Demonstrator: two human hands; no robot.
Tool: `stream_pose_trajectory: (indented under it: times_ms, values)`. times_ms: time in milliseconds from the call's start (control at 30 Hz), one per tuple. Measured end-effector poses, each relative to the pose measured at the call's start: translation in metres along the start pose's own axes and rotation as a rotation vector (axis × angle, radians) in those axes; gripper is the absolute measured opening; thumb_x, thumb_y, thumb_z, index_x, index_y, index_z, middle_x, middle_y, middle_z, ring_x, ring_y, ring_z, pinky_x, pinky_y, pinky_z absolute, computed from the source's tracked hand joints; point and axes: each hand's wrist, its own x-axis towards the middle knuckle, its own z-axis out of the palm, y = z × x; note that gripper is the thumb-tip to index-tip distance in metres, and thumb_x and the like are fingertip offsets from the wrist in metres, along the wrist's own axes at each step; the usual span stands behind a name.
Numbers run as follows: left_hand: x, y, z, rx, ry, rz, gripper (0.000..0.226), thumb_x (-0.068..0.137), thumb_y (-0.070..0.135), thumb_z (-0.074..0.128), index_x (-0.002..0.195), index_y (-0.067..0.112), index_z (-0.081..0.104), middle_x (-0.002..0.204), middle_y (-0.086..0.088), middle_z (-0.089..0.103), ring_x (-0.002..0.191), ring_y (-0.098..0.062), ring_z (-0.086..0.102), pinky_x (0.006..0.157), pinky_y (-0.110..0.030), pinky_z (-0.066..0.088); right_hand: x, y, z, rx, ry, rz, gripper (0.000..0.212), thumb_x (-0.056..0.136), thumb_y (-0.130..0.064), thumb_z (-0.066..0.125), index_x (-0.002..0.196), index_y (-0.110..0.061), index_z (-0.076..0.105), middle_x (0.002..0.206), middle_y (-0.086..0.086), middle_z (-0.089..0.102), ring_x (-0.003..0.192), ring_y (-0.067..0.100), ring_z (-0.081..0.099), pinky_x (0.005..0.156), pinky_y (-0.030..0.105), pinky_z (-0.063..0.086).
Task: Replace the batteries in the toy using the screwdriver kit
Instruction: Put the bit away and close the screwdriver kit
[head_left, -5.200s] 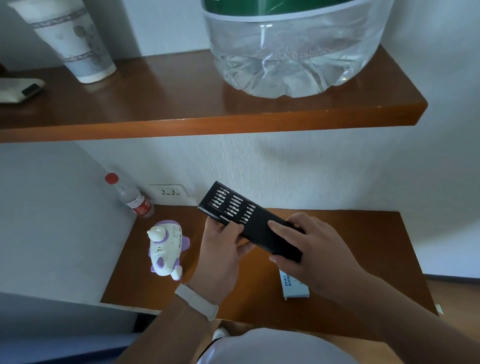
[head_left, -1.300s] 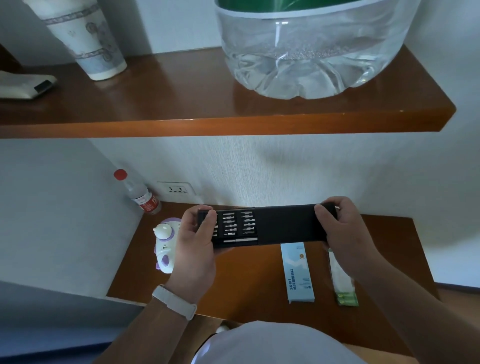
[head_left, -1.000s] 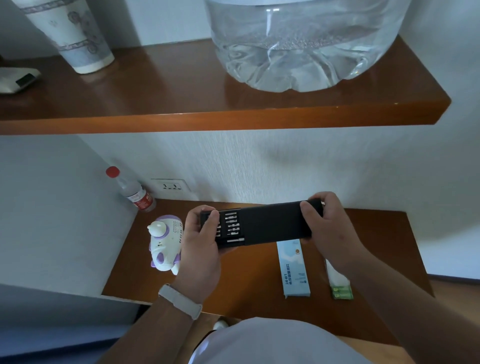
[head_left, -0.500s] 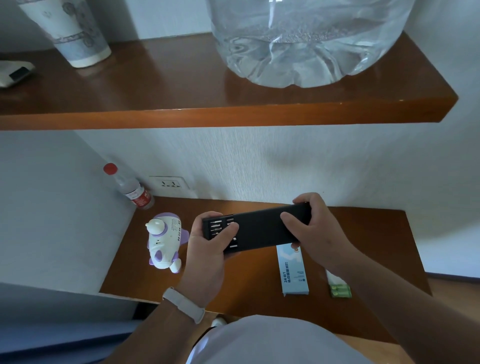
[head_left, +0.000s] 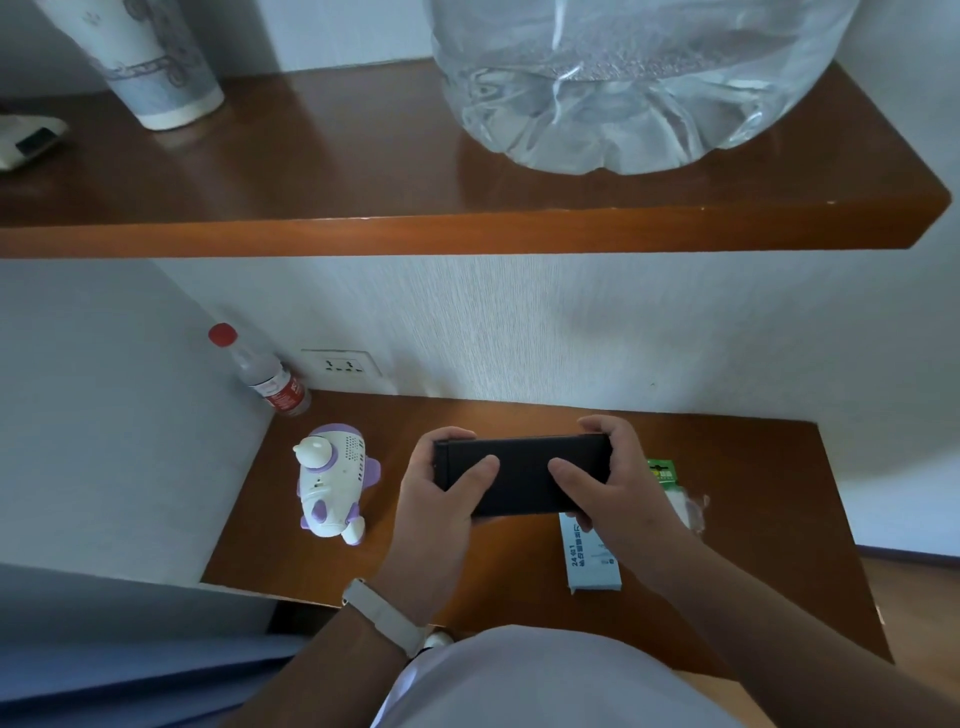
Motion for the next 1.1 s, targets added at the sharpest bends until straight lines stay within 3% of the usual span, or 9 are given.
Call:
stream_pose_trajectory:
  times_ms: [100, 267, 400, 600, 700, 767, 867, 1000, 1100]
  values:
    - [0.003, 0.0, -0.003, -0.048, 0.006, -0.018, 0.031, 0.091, 0.005, 0.068, 0.094, 0.035, 0.068, 0.11, -0.013, 0.063, 0.105, -0.034, 0.068, 0.069, -0.044, 0.062, 0.001, 0.002, -0.004, 0.128, -0.056, 0.022, 0.03, 0.09, -0.031, 0.067, 0.113, -0.032, 0.048, 0.101, 0.008, 0.06, 0.067, 0.011, 0.066, 0.056, 0.021, 0.053]
    - [0.003, -0.005, 0.0, -0.063, -0.035, -0.044, 0.028, 0.09, 0.01, 0.069, 0.095, 0.037, 0.067, 0.115, -0.016, 0.06, 0.109, -0.037, 0.064, 0.071, -0.042, 0.062, 0.004, 0.008, -0.001, 0.025, -0.052, 0.003, 0.025, 0.095, -0.03, 0.061, 0.111, -0.036, 0.044, 0.099, 0.008, 0.058, 0.06, 0.007, 0.063, 0.053, 0.017, 0.051]
    - [0.004, -0.01, 0.007, -0.068, -0.054, -0.053, 0.033, 0.072, 0.018, 0.075, 0.096, 0.04, 0.066, 0.113, -0.013, 0.06, 0.106, -0.035, 0.067, 0.073, -0.039, 0.061, 0.01, 0.009, -0.001, -0.101, -0.046, -0.002, 0.035, 0.094, -0.037, 0.058, 0.118, -0.032, 0.034, 0.099, 0.002, 0.053, 0.072, 0.011, 0.061, 0.052, 0.013, 0.048]
    - [0.013, -0.015, 0.011, -0.096, -0.089, -0.057, 0.033, 0.074, 0.018, 0.074, 0.099, 0.038, 0.067, 0.11, -0.012, 0.061, 0.1, -0.024, 0.072, 0.073, -0.036, 0.062, 0.017, 0.01, -0.005, -0.181, -0.024, 0.001, 0.057, 0.078, -0.058, 0.054, 0.123, -0.04, 0.024, 0.099, -0.004, 0.052, 0.082, 0.009, 0.061, 0.057, 0.008, 0.047]
    - [0.016, -0.015, 0.012, -0.088, -0.109, -0.084, 0.035, 0.072, 0.018, 0.074, 0.101, 0.037, 0.066, 0.115, -0.015, 0.058, 0.104, -0.033, 0.069, 0.073, -0.037, 0.061, 0.017, 0.014, -0.006, -0.178, -0.02, 0.015, 0.054, 0.079, -0.055, 0.054, 0.123, -0.036, 0.027, 0.099, -0.003, 0.053, 0.081, 0.01, 0.061, 0.057, 0.009, 0.048]
    - [0.02, -0.014, 0.011, -0.095, -0.131, -0.111, 0.042, 0.072, 0.016, 0.075, 0.108, 0.033, 0.064, 0.12, -0.018, 0.056, 0.109, -0.036, 0.066, 0.074, -0.039, 0.061, 0.015, 0.017, -0.006, -0.143, -0.015, 0.023, 0.046, 0.081, -0.048, 0.055, 0.119, -0.032, 0.033, 0.098, -0.001, 0.053, 0.079, 0.012, 0.061, 0.056, 0.011, 0.049]
    - [0.024, -0.013, 0.009, -0.156, -0.158, -0.158, 0.055, 0.072, 0.01, 0.076, 0.123, 0.023, 0.058, 0.124, -0.02, 0.055, 0.11, -0.038, 0.067, 0.075, -0.039, 0.061, 0.009, 0.021, -0.006, -0.015, 0.038, 0.041, 0.029, 0.087, -0.038, 0.06, 0.109, -0.039, 0.041, 0.1, 0.002, 0.053, 0.082, 0.015, 0.061, 0.057, 0.015, 0.051]
    - [0.029, -0.01, 0.013, -0.414, -0.16, -0.231, 0.061, 0.074, 0.007, 0.077, 0.13, 0.009, 0.054, 0.121, -0.025, 0.066, 0.108, -0.037, 0.071, 0.074, -0.033, 0.061, 0.002, 0.021, 0.001, 0.185, 0.128, 0.085, 0.036, 0.079, -0.041, 0.063, 0.109, -0.031, 0.045, 0.099, 0.011, 0.055, 0.066, 0.006, 0.06, 0.055, 0.018, 0.05]
    - [0.033, -0.009, 0.022, -0.452, -0.135, -0.254, 0.055, 0.078, 0.009, 0.072, 0.129, 0.004, 0.055, 0.113, -0.021, 0.073, 0.106, -0.034, 0.072, 0.074, -0.031, 0.061, 0.0, 0.023, 0.008, 0.346, 0.182, 0.134, 0.033, 0.081, -0.027, 0.059, 0.11, -0.024, 0.044, 0.097, 0.02, 0.057, 0.056, 0.01, 0.059, 0.05, 0.023, 0.049]
